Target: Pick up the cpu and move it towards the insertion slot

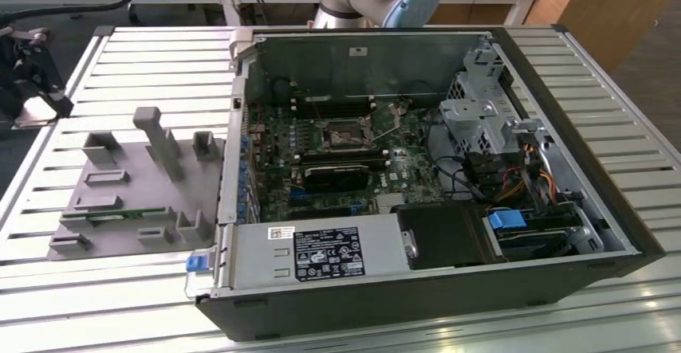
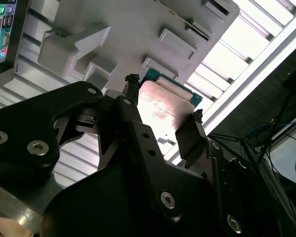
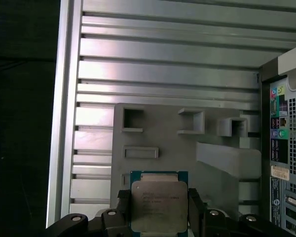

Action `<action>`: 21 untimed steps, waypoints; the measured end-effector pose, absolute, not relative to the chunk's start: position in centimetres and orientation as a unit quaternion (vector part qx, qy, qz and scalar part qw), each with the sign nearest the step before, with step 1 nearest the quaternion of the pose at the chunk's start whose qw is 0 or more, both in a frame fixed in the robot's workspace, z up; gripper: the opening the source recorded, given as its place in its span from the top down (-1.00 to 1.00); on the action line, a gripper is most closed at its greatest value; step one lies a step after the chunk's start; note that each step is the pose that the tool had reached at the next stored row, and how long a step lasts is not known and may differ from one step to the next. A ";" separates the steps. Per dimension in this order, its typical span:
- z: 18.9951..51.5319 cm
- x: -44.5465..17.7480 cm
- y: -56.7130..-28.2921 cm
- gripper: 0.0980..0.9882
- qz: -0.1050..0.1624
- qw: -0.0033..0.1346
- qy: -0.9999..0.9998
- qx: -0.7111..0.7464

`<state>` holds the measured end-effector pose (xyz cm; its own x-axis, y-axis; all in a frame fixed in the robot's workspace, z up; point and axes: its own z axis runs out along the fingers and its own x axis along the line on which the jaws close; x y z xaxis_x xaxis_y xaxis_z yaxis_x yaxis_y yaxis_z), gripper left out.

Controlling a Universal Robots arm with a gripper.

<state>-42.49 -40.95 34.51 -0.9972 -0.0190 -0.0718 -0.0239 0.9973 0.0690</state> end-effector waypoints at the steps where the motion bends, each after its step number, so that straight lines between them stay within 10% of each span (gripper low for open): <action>1: 34.8 -42.5 -41.0 0.00 0.035 0.036 0.999 -0.011; 21: 39.9 -42.5 -41.0 0.00 0.035 0.046 0.998 -0.011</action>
